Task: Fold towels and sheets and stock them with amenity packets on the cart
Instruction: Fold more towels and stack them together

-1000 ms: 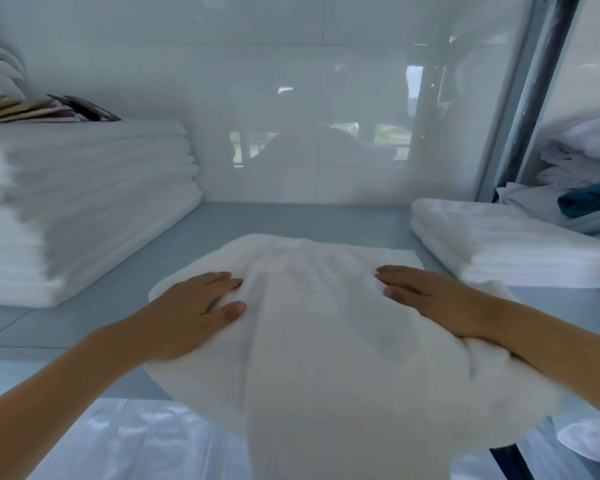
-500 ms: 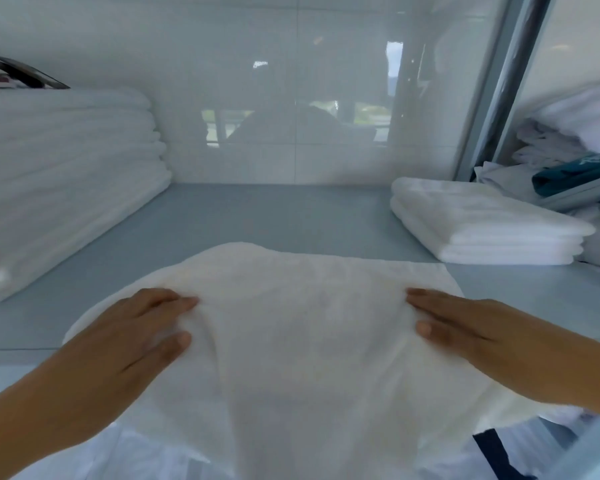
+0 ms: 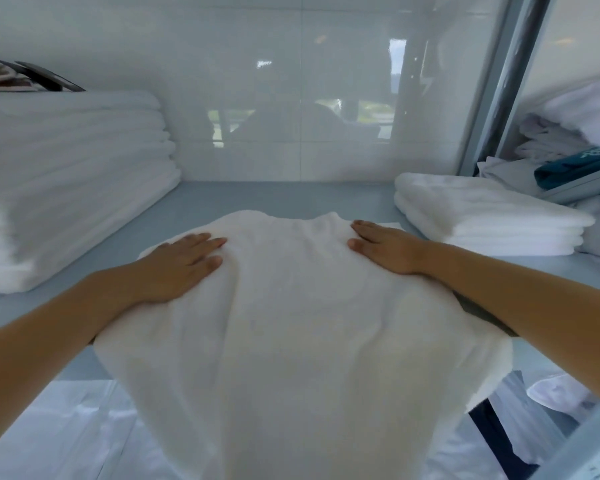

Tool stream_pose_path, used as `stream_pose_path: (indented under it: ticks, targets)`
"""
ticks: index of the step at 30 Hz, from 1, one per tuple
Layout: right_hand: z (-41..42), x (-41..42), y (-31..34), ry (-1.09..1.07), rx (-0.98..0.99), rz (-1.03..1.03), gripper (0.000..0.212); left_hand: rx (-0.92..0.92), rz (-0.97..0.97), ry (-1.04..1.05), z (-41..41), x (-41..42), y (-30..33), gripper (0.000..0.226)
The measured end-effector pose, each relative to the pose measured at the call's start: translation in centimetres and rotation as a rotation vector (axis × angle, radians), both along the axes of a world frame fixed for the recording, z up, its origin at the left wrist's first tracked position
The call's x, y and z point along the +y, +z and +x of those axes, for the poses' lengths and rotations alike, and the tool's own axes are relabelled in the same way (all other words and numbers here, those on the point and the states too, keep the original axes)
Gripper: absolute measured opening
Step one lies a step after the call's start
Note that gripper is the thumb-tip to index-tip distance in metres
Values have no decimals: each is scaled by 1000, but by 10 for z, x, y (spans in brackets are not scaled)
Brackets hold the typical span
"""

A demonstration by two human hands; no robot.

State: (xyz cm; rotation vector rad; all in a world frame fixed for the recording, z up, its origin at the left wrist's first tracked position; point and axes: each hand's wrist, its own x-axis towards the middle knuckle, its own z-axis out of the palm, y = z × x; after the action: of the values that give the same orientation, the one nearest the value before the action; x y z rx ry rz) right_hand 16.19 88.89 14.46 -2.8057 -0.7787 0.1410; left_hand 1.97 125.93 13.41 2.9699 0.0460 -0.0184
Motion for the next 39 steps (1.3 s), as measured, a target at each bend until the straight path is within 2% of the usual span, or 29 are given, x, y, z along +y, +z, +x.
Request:
stream_pose_path:
  ticks: [5,9,12,15,18,20,23,26,32,36,39]
  targets:
    - [-16,-9,-4,30,0,18,74,-1,36,-32,-41,-8,-4,67]
    - [-57,-42,-27,148,-53,42,84,-91,-21,-110,-111,-2,-24,66]
    - [-85,-75,-55,225,-130,86,73,-227,30,-128,-159,-6,-45,63]
    - [-84,-86,-62,211,-121,87,66,-234,-13,-118,-174,-17,-47,60]
    - [-64,-75,-53,207,-101,49,74,-191,-70,-54,-158,-25,-31,64]
    - [-45,-62,-41,200,-77,27,78,-109,-17,-25,-135,-29,-19,67]
    - [-17,-41,-20,164,-22,-28,73,-5,-6,9,-91,-26,-2,68]
    - [6,-19,-1,99,42,-92,76,44,-83,57,-42,-15,11,62]
    - [35,9,0,48,6,-54,76,-184,-99,320,24,15,19,70]
    - [39,4,-11,37,-16,17,78,-278,-114,327,21,5,23,27]
    - [39,3,-12,26,-25,45,79,-450,26,285,11,-16,35,21]
